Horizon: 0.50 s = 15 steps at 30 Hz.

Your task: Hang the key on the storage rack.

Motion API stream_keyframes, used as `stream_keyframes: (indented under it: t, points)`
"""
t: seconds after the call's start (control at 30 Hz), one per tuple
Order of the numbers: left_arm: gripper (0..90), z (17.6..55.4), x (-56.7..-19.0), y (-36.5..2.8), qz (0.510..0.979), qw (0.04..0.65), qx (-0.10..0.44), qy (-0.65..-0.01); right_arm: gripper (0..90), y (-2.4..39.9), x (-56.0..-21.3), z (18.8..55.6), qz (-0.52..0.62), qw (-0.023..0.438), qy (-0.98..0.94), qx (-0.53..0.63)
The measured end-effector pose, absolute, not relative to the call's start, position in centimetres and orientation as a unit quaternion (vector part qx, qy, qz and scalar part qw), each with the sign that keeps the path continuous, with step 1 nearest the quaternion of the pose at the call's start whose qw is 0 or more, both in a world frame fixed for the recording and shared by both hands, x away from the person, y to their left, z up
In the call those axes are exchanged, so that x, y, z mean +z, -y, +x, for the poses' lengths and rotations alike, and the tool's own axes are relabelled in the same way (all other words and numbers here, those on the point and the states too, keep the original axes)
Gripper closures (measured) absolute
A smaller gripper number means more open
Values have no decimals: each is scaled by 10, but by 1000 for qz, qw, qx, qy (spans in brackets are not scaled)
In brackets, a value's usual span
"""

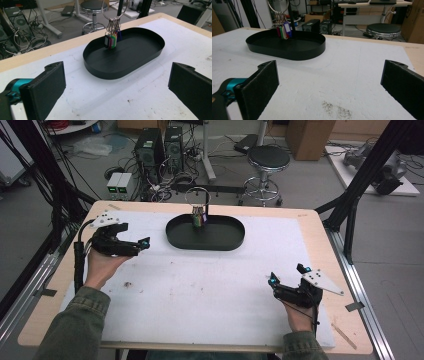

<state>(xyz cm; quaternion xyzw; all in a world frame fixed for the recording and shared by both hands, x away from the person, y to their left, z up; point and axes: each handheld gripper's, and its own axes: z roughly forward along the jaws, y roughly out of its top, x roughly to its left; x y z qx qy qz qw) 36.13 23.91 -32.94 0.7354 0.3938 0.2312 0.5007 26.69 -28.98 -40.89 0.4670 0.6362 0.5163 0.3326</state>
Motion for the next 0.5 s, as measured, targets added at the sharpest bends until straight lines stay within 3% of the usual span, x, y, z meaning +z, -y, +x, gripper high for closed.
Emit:
stream_keyframes:
  t: [0.5]
  points:
    - [16, 333, -357, -270, 710, 524, 251, -398, 5, 289, -409, 266, 467, 337, -637, 512]
